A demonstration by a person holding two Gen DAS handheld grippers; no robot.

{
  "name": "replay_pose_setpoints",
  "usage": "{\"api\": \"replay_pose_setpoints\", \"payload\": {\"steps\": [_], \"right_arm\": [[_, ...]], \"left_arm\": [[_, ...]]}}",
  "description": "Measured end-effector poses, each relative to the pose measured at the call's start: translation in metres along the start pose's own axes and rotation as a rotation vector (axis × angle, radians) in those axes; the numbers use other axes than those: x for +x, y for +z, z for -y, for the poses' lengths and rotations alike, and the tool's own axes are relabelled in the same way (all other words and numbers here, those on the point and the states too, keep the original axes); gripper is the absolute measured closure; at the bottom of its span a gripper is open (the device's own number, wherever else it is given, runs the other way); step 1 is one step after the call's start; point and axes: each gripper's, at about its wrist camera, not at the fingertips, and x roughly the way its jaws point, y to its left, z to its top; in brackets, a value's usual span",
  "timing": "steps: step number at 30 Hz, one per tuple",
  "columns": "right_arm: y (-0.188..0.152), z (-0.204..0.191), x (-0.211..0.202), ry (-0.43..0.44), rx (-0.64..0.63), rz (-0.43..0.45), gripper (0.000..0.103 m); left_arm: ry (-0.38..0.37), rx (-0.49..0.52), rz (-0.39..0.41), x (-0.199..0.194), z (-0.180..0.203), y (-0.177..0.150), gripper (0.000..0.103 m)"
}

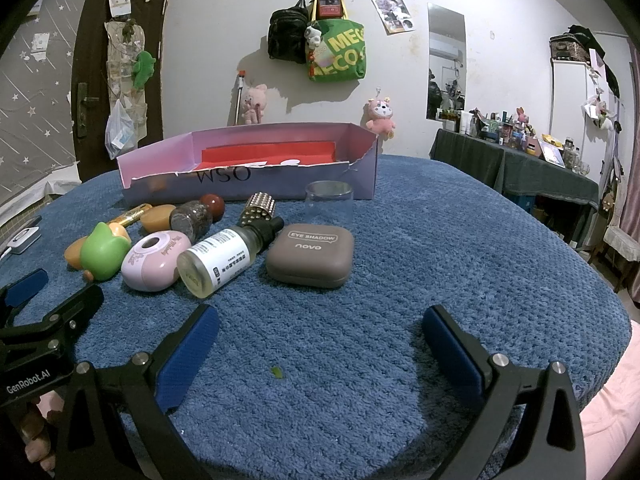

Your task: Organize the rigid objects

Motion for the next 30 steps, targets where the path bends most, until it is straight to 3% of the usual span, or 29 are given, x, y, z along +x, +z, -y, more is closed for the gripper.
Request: {"api": "replay_pose_setpoints", "payload": {"steps": [8,21,30], "right_arm": [[-0.001,0.000,0.000,0.000,0.001,-0.002,0.000],[0.016,0.014,0.001,0.018,0.053,-0.031,0.000],[0.043,0.019,0.016,-0.025,0.067,-0.064,0.000]], "left_arm": [[-0.008,-0.003,-0.010,-0.001,-0.001,0.000,0.000],[-0.044,-0.072,-0.045,-0.004,-0.027,0.029,0.000],[-0.052,-0.065,-0.134,0.016,-0.047,0.051,0.000]]}}
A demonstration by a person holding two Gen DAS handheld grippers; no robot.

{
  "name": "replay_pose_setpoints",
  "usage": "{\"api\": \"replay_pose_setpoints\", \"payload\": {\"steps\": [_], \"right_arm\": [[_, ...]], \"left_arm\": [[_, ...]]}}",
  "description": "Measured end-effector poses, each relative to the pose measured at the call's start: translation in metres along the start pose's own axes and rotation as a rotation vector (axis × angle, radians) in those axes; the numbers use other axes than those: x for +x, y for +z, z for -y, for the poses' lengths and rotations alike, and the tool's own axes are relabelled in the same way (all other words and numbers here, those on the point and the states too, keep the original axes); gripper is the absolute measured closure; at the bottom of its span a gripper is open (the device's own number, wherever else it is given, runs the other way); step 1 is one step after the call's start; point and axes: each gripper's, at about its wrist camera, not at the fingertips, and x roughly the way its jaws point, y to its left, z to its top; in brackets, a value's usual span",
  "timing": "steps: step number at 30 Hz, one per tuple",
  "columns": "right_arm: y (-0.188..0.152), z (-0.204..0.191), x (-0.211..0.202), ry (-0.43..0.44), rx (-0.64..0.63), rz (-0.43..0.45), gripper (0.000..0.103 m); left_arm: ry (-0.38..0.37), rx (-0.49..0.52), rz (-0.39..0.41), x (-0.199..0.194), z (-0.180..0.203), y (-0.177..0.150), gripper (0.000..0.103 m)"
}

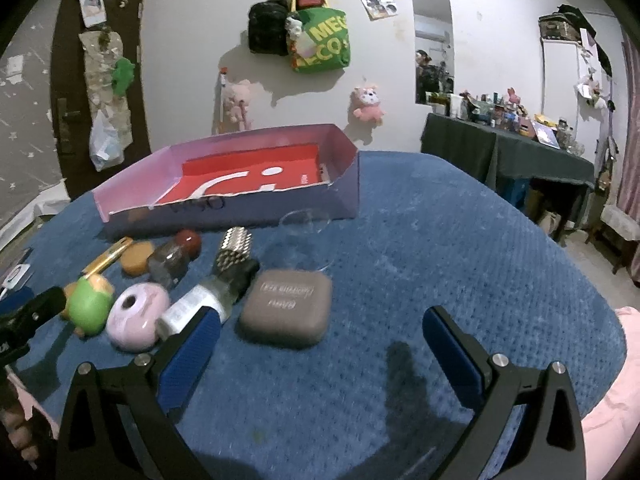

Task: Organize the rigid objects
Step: 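Grasp the amber soap with the left tool while the right tool grasps the grey compact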

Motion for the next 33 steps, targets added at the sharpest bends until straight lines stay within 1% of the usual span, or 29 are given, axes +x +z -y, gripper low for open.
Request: {"api": "replay_pose_setpoints", "payload": {"steps": [3,6,12,14,15,17,18,21,23,24,27,28,29,30,33], "right_arm": [[0.009,0.000,0.007,-0.015,0.004,-0.023,0.000],[0.014,0.000,0.015,-0.047,-0.006,-0.053,0.000],[0.020,-0.001,0.025,-0.062,-0.013,-0.098,0.000],[0.021,-0.002,0.027,-0.064,-0.017,-0.108,0.002],[0.020,-0.003,0.029,-0.061,-0.021,-0.114,0.003],[0.019,-0.004,0.031,-0.051,-0.025,-0.125,0.009],[0.019,-0.005,0.032,-0.046,-0.028,-0.133,0.010],[0.018,-0.007,0.035,-0.024,-0.024,-0.147,0.017],[0.016,-0.007,0.036,-0.006,-0.020,-0.155,0.025],[0.015,-0.007,0.037,0.007,-0.018,-0.158,0.026],[0.014,-0.010,0.036,0.023,-0.033,-0.152,0.035],[0.013,-0.011,0.036,0.034,-0.036,-0.149,0.040],[0.013,-0.011,0.035,0.042,-0.036,-0.146,0.046],[0.013,-0.011,0.034,0.051,-0.037,-0.145,0.046],[0.014,-0.009,0.032,0.078,-0.027,-0.145,0.047]], "left_arm": [[0.007,0.036,-0.018,0.002,-0.001,0.005,0.000],[0.014,0.071,-0.060,0.010,-0.001,0.009,0.000],[-0.019,0.063,-0.117,0.022,-0.009,0.012,0.002],[-0.041,0.062,-0.128,0.023,-0.009,0.012,0.006],[-0.042,0.068,-0.132,0.024,-0.008,0.012,0.008],[-0.050,0.086,-0.146,0.027,-0.006,0.011,0.017],[-0.056,0.090,-0.156,0.029,-0.005,0.010,0.019],[-0.063,0.084,-0.150,0.029,-0.005,0.009,0.022],[-0.074,0.087,-0.148,0.028,-0.004,0.010,0.032],[-0.080,0.092,-0.148,0.027,-0.003,0.010,0.034],[-0.104,0.110,-0.152,0.026,0.001,0.010,0.048],[-0.111,0.113,-0.154,0.026,0.002,0.010,0.056],[-0.118,0.120,-0.154,0.025,0.004,0.010,0.066],[-0.133,0.126,-0.160,0.025,0.006,0.010,0.067],[-0.141,0.136,-0.152,0.021,0.009,0.014,0.067]]}}
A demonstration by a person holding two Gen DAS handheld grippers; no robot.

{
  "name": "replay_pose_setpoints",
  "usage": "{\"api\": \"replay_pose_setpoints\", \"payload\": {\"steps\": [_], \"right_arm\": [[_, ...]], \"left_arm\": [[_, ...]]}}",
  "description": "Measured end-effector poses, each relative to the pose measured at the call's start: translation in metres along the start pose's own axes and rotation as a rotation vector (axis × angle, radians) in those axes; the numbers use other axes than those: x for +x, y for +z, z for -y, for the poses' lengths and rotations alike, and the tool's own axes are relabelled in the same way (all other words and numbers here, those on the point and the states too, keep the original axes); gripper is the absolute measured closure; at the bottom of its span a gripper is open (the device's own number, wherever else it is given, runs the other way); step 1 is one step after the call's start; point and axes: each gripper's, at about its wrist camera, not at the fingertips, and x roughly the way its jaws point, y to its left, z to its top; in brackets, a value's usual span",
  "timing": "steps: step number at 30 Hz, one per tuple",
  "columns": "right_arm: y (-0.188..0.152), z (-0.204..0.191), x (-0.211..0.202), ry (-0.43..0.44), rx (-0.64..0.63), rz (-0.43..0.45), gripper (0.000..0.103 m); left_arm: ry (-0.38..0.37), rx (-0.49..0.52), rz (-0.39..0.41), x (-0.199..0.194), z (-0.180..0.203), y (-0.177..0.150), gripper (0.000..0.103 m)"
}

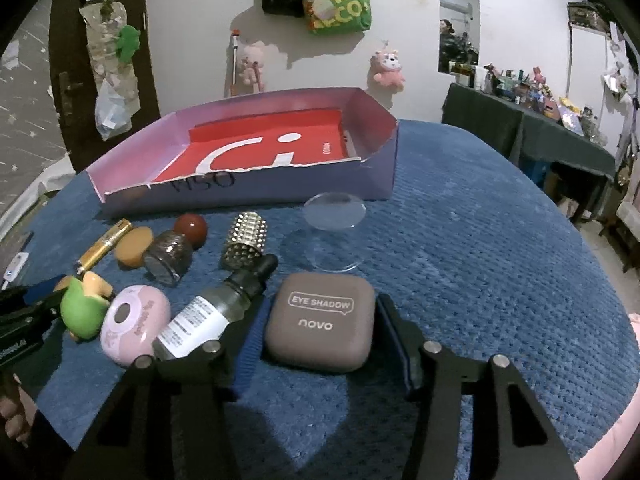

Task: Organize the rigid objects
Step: 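Grasp the amber soap with the left tool while the right tool grasps the grey compact, then carry the amber soap and grey compact into the red tray and release both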

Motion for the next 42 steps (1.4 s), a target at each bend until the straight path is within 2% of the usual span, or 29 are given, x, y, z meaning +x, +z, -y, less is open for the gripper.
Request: {"api": "replay_pose_setpoints", "payload": {"steps": [7,16,19,26,29,34,38,42], "right_arm": [[0.024,0.008,-0.025,0.002,-0.012,0.076,0.047],[0.044,0.013,-0.023,0.032,-0.007,0.078,0.047],[0.056,0.013,-0.022,0.045,-0.011,0.084,0.047],[0.097,0.013,-0.008,0.066,-0.067,0.107,0.047],[0.118,0.012,0.012,0.074,-0.114,0.075,0.047],[0.142,0.011,0.057,0.087,-0.188,-0.051,0.047],[0.148,0.006,0.086,0.113,-0.237,-0.151,0.047],[0.150,0.001,0.099,0.106,-0.279,-0.196,0.047]], "left_arm": [[-0.013,-0.015,0.048,-0.012,0.000,0.022,0.067],[-0.022,-0.030,0.058,-0.013,-0.002,0.042,0.067],[-0.053,-0.048,0.054,-0.010,-0.006,0.058,0.067],[-0.077,-0.005,0.050,0.010,-0.001,0.102,0.067],[-0.076,0.034,0.035,0.023,0.004,0.120,0.067],[-0.053,0.094,-0.034,0.055,0.010,0.142,0.067],[-0.054,0.118,-0.100,0.078,0.010,0.149,0.067],[-0.045,0.149,-0.140,0.090,0.010,0.150,0.067]]}}
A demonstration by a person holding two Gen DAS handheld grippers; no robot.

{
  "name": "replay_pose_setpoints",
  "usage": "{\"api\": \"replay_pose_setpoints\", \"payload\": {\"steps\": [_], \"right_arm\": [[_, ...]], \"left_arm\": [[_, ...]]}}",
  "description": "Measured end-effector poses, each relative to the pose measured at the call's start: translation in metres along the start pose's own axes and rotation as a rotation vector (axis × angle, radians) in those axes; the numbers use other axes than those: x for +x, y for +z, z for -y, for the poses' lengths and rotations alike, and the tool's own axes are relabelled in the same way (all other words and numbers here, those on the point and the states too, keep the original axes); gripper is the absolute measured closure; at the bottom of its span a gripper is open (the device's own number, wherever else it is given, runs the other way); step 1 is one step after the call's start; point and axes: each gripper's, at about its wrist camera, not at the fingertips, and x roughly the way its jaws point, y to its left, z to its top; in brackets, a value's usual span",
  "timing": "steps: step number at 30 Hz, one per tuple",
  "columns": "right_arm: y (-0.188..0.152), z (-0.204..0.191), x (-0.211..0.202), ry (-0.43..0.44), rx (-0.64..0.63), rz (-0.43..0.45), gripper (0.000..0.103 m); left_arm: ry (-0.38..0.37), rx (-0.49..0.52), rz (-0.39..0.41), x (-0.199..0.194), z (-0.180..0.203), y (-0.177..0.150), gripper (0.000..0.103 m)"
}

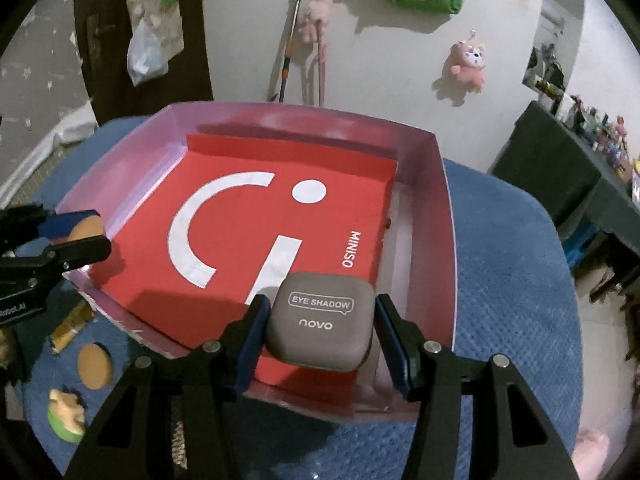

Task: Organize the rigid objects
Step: 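Carry the amber soap and grey compact into the red tray and release both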

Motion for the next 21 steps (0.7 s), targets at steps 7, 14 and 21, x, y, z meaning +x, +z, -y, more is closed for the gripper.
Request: {"api": "replay_pose_setpoints", "payload": {"steps": [7,14,21], "right_arm": [[0.005,-0.007,0.011,-0.031,-0.080,-0.074,0.047],[0.007,-0.016,0.021,-0.081,-0.161,-0.117,0.047],[0.006,-0.021,0.028,-0.111,-0.219,-0.144,0.047]], "left_arm": [[0.003,0.036,-0.094,0.023,-0.001,-0.001,0.067],[0.012,0.052,-0.120,0.031,-0.001,-0.001,0.067],[0.019,0.060,-0.138,0.034,-0.001,-0.001,0.067]]}}
